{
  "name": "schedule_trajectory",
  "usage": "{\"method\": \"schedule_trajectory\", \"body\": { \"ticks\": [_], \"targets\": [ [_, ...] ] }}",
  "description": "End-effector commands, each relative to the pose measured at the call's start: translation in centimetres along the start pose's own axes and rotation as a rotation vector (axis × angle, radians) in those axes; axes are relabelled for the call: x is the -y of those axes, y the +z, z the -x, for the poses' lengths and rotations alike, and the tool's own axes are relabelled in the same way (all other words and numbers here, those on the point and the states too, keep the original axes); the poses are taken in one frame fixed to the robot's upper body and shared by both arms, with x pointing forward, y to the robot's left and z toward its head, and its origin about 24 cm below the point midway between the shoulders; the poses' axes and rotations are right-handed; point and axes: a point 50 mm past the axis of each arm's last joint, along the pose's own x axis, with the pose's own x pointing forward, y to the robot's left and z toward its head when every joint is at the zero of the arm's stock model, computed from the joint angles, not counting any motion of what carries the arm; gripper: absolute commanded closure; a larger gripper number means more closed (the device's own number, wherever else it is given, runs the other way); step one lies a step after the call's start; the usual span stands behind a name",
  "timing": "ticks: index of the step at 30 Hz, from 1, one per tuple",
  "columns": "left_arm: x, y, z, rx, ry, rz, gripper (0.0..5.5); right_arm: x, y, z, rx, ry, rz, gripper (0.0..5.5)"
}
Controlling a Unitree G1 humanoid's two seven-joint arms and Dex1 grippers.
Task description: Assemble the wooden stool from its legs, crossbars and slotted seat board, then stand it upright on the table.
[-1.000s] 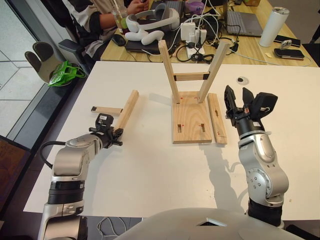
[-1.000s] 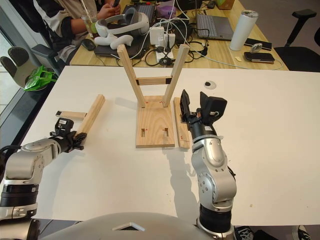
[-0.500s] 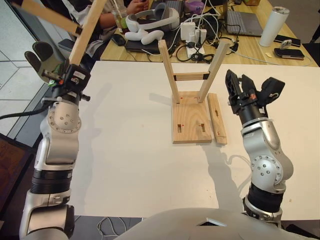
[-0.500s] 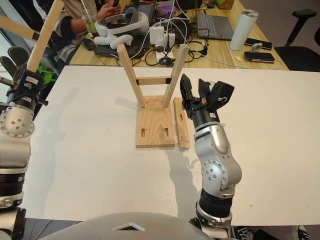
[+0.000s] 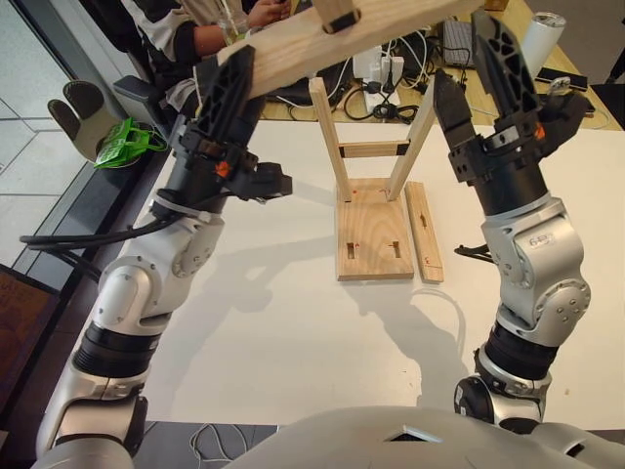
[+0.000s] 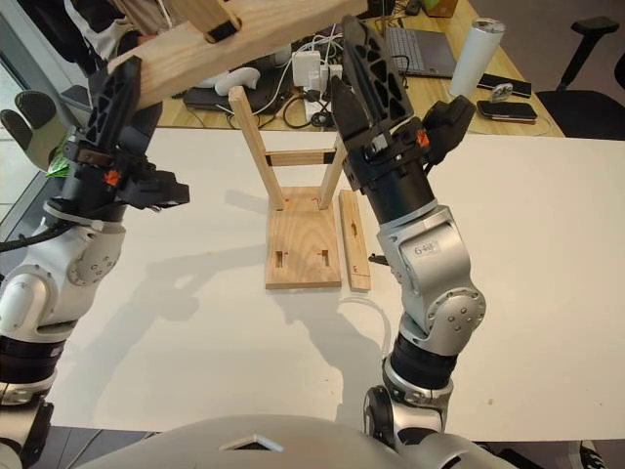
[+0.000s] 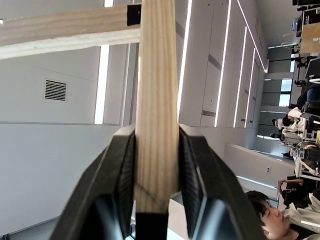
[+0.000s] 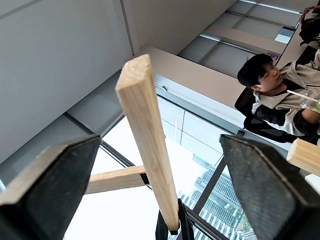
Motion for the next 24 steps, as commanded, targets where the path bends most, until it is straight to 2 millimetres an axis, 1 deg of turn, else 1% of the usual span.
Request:
{"method": "schedule_trajectory", "body": {
  "ticks": [1, 5, 7, 17, 22, 24],
  "targets": [
    [0.21, 1.23, -0.24, 0.042, 0.001, 0.022, 4.46, -0.41, 0.06, -0.89, 0.0, 0.032, -0.01, 1.12],
    [0.54, 1.73, -0.17, 0.055, -0.017, 0.039, 4.46, -0.57, -0.01, -1.07, -0.003, 0.045, -0.004, 1.12],
    [0.73, 1.76, -0.1, 0.052, -0.028, 0.043, 4.46, -0.56, 0.06, -1.14, 0.004, 0.047, -0.005, 1.38],
    [1.08, 1.07, 0.17, 0.023, -0.071, 0.047, 4.46, -0.16, 0.4, -1.13, 0.046, 0.01, 0.015, 3.08],
    [1.09, 1.32, 0.34, 0.068, -0.098, 0.0, 4.46, -0.14, 0.47, -1.17, 0.066, 0.01, 0.009, 3.96],
    [0.98, 1.45, 0.31, 0.091, -0.099, -0.021, 4.46, -0.1, 0.44, -1.19, 0.067, 0.006, 0.008, 4.21]
  ]
}}
